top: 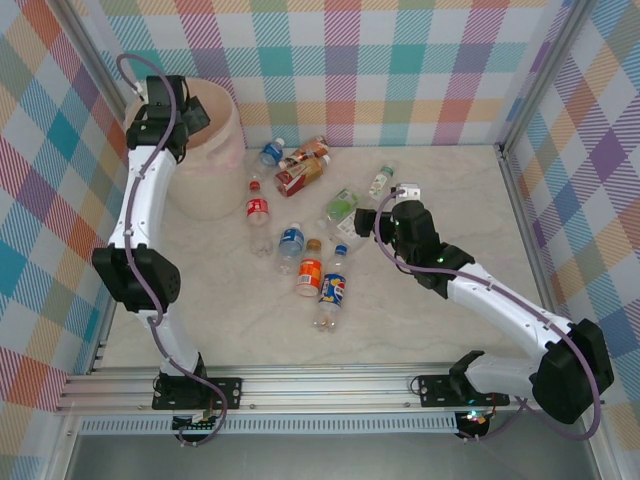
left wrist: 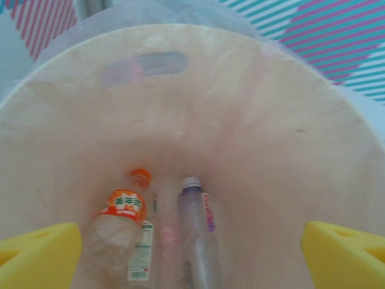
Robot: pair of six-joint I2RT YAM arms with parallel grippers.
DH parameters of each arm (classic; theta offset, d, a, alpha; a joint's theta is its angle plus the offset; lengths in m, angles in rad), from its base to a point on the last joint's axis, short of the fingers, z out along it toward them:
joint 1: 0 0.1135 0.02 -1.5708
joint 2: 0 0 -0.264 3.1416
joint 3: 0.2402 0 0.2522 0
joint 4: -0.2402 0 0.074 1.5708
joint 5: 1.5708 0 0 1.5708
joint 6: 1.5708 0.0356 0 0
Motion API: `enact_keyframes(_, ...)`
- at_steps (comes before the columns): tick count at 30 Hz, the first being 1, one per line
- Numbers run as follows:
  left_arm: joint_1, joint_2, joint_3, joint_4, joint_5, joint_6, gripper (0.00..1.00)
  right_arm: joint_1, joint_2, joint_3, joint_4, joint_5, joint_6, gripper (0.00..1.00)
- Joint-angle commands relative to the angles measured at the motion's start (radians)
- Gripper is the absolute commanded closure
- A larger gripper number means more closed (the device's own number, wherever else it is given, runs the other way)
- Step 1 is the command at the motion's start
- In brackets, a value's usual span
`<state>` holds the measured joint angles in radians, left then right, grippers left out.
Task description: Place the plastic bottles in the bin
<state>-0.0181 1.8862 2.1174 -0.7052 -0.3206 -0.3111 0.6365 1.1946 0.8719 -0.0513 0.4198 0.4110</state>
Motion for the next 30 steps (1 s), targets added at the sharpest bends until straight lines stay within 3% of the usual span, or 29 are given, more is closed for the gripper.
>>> enact_keyframes(1, -0.006, -0.07, 0.003, 0.024, 0.129, -0.038, 0.06, 0.002, 0.0, 0.004, -0.023, 0.043, 0.038, 0.0)
enact_keyframes(10, -0.007, -0.213, -0.119, 0.123, 0.334, -0.11, 0.0, -0.026, 0.029, 0.017, -0.097, 0.047, 0.116, 0.0)
enact_keyframes(17, -0.019, -0.4, -0.361, 0.284, 0.557, -0.179, 0.0, -0.079, 0.094, 0.046, -0.147, -0.069, 0.189, 0.0)
enact_keyframes(25, -0.042, -0.593, -0.669, 0.413, 0.678, -0.262, 0.0, -0.098, 0.213, 0.133, -0.223, -0.151, 0.278, 0.0)
enact_keyframes(30, -0.094, -0.617, -0.737, 0.375, 0.764, -0.226, 0.0, -0.1, 0.275, 0.184, -0.266, -0.173, 0.338, 0.0)
